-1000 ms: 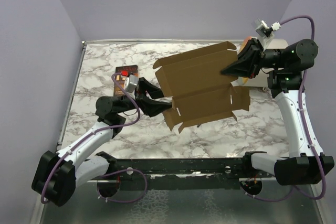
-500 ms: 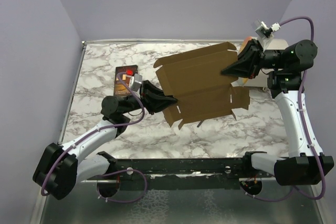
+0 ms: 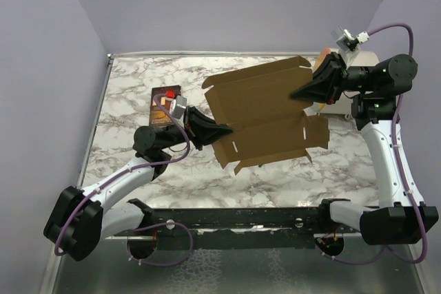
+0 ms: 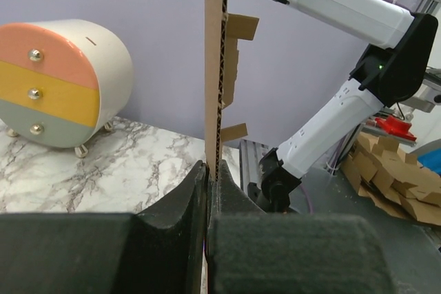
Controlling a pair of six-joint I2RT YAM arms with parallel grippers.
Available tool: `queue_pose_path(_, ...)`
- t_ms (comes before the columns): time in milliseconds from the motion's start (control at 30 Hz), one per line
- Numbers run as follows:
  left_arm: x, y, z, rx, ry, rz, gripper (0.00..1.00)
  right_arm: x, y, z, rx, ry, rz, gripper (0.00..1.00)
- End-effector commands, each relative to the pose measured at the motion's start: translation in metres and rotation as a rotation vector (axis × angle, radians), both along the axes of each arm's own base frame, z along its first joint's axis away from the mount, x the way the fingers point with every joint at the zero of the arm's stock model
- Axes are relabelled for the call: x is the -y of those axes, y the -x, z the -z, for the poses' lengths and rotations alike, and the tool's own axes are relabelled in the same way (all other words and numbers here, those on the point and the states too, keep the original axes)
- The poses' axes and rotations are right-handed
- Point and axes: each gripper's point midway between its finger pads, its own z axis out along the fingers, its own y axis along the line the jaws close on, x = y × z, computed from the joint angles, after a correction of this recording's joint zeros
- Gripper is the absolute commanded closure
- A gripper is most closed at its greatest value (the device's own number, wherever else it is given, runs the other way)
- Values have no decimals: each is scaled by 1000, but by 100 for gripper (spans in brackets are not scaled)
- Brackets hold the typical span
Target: Fold the paper box
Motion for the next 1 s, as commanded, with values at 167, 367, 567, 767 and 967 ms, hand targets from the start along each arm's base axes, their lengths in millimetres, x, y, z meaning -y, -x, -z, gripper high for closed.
queue_pose_path(167,-22,-23,-14,-28,-8,-241,49,8,6,-17,52,52,-55,99)
queue_pose_path(367,-85,-34,-25,-53,-14,-572,25,21,-15,-54,95,35,47,99)
queue_pose_path(567,-94,-27,4,-147,-33,-586,24,30,-28,-88,145,1,134,99)
queue_pose_path(767,-72,-28,47,-211,-22,-452,30,34,-28,-117,203,-44,194,99)
queue_pose_path(967,-56,-23,38,-126,89,-331,34,33,-30,-125,152,-117,229,99)
